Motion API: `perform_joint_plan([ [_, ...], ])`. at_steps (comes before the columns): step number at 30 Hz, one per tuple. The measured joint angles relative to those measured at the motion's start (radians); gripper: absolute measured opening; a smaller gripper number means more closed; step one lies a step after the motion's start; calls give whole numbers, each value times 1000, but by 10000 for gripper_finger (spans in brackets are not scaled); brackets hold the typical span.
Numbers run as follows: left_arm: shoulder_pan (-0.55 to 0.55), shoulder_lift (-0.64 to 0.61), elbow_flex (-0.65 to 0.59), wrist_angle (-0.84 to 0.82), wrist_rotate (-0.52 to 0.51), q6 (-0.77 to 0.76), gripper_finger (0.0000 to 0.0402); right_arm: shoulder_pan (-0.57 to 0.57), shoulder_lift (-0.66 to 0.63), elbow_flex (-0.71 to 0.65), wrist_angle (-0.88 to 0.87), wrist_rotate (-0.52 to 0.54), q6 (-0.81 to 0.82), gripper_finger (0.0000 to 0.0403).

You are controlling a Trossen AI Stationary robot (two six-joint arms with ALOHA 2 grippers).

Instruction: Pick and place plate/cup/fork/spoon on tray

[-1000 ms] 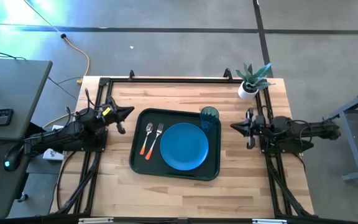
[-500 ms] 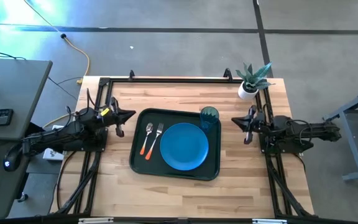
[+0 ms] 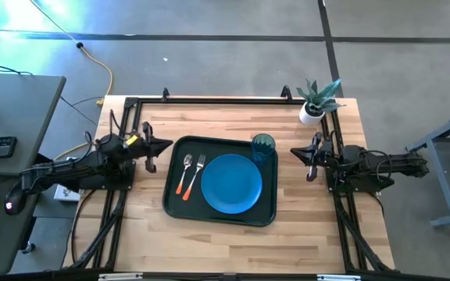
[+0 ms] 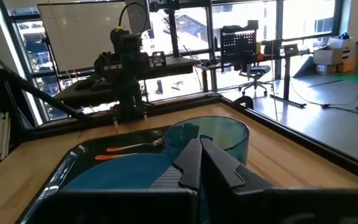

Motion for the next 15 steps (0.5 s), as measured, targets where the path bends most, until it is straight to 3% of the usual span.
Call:
perform_joint_plan([
  [7, 0, -35, -1, -146, 39, -155, 0, 0, 0, 0, -4, 0, 1, 0],
  [15, -39, -42, -1, -114, 61, -198, 0, 0, 0, 0, -3, 0, 1, 0],
])
